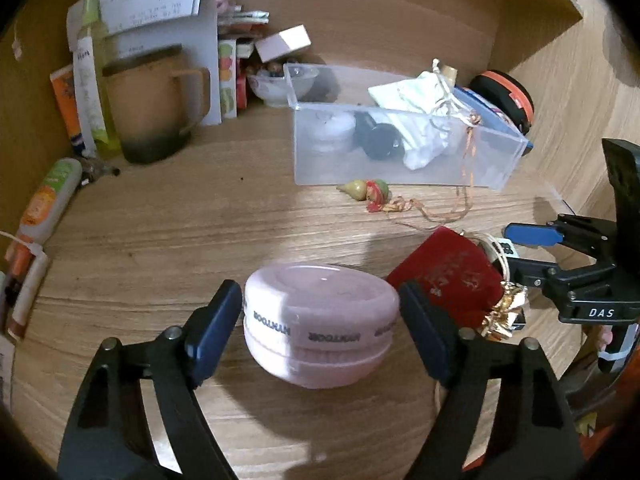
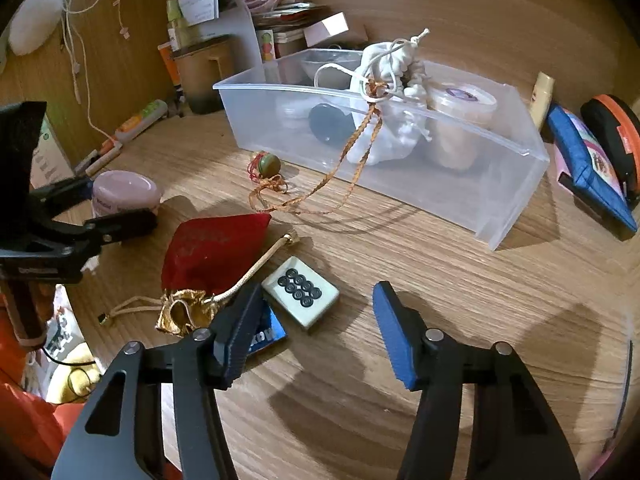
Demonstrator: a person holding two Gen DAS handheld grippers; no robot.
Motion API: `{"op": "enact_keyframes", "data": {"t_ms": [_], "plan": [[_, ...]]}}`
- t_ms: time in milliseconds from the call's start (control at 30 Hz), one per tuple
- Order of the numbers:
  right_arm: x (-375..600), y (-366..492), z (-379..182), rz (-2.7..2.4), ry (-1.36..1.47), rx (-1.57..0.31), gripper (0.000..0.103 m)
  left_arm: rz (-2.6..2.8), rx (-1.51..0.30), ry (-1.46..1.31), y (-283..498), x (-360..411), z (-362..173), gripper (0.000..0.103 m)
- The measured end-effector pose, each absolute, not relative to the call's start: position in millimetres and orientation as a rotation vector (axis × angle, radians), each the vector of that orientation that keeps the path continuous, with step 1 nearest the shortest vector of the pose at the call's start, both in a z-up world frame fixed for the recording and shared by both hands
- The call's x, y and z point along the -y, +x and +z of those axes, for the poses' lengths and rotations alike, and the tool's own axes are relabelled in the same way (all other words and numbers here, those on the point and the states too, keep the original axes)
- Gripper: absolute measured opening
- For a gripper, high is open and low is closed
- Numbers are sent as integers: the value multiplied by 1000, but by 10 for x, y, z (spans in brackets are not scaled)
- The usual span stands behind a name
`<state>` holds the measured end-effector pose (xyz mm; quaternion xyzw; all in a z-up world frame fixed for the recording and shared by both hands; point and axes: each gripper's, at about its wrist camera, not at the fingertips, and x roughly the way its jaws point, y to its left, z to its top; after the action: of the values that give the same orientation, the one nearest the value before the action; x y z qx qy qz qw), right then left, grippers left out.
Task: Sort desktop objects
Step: 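Move the left gripper to the pink round compact and close on it, then grasp the white domino tile with the right gripper while the left holds the compact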
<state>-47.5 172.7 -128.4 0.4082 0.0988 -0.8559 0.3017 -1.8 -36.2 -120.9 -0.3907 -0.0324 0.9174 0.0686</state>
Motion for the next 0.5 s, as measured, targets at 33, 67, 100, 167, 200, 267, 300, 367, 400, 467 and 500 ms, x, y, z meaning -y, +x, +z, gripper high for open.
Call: {"op": "enact_keyframes", "data": {"t_ms": [33,67,100,167,200,267,300,367,400,467,500], "plan": [[-1727,-481,-1287,-2270,1084,-255,51,2761,104,-1185,-32,369,-1221,79],[-1724,-482,-1289,-2266,1084,-247,48,2761,108,-1189,-44,377,-1227,78],[-1722,-483,-1290,-2260,1085,-239,46,2764,113,-1191,-54,387,-1231,78],[-1724,-487,-1292,-2254,1085,-221,42,2763,118,-1194,-70,391,-1237,74],[-1724,-489,-1290,-2252,1085,-216,42,2763,120,-1197,-78,394,-1241,72],[-1733,-500,-1295,-2243,1089,-191,35,2756,130,-1200,-90,396,-1248,64],[-1737,-506,-1298,-2231,1090,-173,31,2762,127,-1196,-92,394,-1247,63],[-1743,-510,-1296,-2229,1090,-155,26,2765,131,-1195,-100,393,-1250,63],[-1746,-513,-1297,-2230,1091,-148,24,2767,136,-1193,-101,394,-1252,63],[-1762,-518,-1295,-2239,1094,-135,23,2770,139,-1190,-99,393,-1255,62],[-1772,-519,-1291,-2245,1092,-132,23,2771,141,-1189,-100,392,-1257,62]]}}
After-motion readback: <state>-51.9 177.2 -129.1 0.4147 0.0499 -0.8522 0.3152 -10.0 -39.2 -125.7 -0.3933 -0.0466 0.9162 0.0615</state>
